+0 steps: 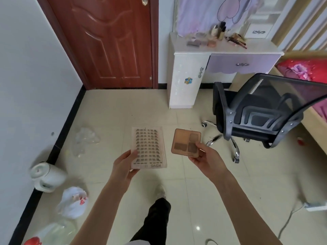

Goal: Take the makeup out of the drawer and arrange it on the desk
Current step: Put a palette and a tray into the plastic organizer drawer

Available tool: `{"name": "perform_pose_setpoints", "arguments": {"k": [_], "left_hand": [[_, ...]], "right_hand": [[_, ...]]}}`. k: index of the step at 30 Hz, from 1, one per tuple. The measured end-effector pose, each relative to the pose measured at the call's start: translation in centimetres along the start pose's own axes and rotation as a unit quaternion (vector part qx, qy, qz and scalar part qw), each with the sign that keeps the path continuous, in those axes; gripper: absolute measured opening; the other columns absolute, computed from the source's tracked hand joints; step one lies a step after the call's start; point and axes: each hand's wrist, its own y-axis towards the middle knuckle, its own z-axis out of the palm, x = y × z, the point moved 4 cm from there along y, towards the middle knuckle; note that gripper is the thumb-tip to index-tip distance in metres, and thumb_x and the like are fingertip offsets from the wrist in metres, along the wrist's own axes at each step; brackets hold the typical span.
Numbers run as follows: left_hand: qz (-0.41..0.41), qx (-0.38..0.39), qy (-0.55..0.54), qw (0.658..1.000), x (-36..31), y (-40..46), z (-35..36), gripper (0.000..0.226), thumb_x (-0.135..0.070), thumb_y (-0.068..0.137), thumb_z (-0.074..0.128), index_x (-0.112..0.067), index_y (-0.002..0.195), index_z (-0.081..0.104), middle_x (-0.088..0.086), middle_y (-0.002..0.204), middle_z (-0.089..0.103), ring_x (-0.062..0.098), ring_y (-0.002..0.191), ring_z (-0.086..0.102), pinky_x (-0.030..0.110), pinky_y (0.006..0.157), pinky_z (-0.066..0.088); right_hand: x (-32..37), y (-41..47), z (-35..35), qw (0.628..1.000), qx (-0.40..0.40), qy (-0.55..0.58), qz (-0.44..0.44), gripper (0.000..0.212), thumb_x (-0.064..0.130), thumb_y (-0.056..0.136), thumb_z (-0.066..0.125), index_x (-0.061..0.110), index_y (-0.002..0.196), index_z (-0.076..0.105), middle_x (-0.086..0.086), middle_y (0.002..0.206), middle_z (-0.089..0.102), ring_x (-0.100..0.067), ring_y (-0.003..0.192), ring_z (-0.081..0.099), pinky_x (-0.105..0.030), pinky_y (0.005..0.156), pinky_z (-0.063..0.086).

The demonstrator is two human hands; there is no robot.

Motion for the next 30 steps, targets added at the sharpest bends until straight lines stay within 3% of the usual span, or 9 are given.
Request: {"name": "perform_pose_setpoints", "arguments": {"k": [9, 15, 30], "left_hand": [[-0.006, 0.034, 0.008, 0.999, -10.1, 18.7, 13.2, 0.01, -0.016, 0.088, 0.059, -0.017, 0.095, 0.067, -0.001, 0.084, 0.074, 0.015, 0.081, 0.068, 0.028, 0.069, 0.051], [-0.018, 0.073, 0.045, 0.996, -13.6, 27.5, 22.1, 0.011, -0.016, 0.088, 0.059, -0.018, 0.096, 0.067, -0.003, 0.084, 0.074, 0.014, 0.081, 0.067, 0.03, 0.074, 0.051], [-0.001, 0.032, 0.035, 0.999, -22.7, 48.7, 42.1, 0.016, -0.017, 0.091, 0.056, -0.014, 0.104, 0.064, 0.004, 0.096, 0.071, 0.019, 0.091, 0.064, 0.03, 0.075, 0.05]], "right_hand": [[15.2, 16.0, 3.9, 0.999, -0.018, 0.006, -0.05, 0.014, 0.014, 0.092, 0.053, 0.008, 0.092, 0.066, -0.006, 0.082, 0.074, -0.014, 0.073, 0.071, -0.024, 0.062, 0.055], [22.6, 24.3, 3.2, 0.996, -0.044, 0.023, -0.069, 0.016, 0.016, 0.093, 0.052, 0.009, 0.094, 0.066, -0.005, 0.084, 0.074, -0.012, 0.074, 0.071, -0.025, 0.07, 0.05], [44.0, 48.8, 4.3, 0.994, -0.078, 0.063, -0.047, 0.009, 0.013, 0.092, 0.055, 0.009, 0.089, 0.062, -0.006, 0.071, 0.073, -0.02, 0.079, 0.065, -0.028, 0.066, 0.051]]}}
